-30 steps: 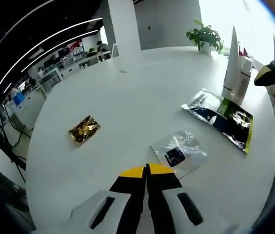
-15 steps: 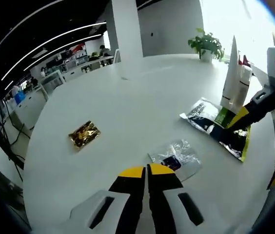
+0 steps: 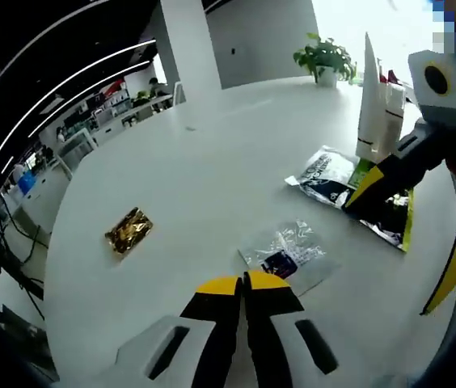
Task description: Arrange the skincare products in the storage area until every visible bottle or jar stands upright without overlapping.
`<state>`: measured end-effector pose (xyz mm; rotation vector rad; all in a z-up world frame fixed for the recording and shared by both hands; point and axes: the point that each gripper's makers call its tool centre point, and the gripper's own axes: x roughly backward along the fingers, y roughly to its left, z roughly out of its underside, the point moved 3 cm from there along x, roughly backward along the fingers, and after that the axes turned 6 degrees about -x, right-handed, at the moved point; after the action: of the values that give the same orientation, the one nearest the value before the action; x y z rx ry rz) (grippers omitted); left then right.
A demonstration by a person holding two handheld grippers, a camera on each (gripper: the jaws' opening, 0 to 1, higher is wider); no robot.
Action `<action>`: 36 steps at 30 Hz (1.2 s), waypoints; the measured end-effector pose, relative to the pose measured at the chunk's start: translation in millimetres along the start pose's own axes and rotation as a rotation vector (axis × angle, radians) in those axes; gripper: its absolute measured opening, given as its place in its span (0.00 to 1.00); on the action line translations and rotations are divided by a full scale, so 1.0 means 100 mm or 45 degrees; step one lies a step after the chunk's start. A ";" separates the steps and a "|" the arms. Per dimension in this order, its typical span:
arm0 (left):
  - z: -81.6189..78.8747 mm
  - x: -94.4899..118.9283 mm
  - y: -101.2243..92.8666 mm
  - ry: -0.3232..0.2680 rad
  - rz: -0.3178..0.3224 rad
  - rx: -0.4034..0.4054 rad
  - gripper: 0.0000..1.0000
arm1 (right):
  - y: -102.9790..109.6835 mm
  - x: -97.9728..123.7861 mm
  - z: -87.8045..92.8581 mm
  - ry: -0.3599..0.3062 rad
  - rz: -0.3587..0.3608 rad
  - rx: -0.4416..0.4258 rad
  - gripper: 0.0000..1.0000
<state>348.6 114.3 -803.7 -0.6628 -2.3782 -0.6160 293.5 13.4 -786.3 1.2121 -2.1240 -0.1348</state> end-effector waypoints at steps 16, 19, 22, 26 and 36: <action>-0.04 0.02 -0.04 -0.006 -0.003 -0.084 0.08 | -0.02 -0.19 -0.02 0.018 0.005 -0.010 0.65; -0.09 0.05 0.02 -0.044 -0.030 -0.065 0.09 | -0.01 -0.19 -0.02 0.022 0.008 -0.003 0.66; -0.12 0.05 -0.01 -0.046 -0.004 -0.071 0.09 | -0.01 -0.19 -0.03 0.023 0.012 0.000 0.66; -0.09 0.03 -0.06 -0.016 0.023 -0.117 0.09 | -0.01 -0.20 -0.03 0.030 0.013 0.008 0.66; -0.06 -0.03 -0.10 0.005 0.029 -0.263 0.05 | -0.02 -0.22 -0.04 0.022 0.006 0.005 0.66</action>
<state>347.4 102.0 -803.6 -0.7746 -2.3196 -0.8607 304.9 30.8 -794.7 1.2060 -2.1131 -0.1172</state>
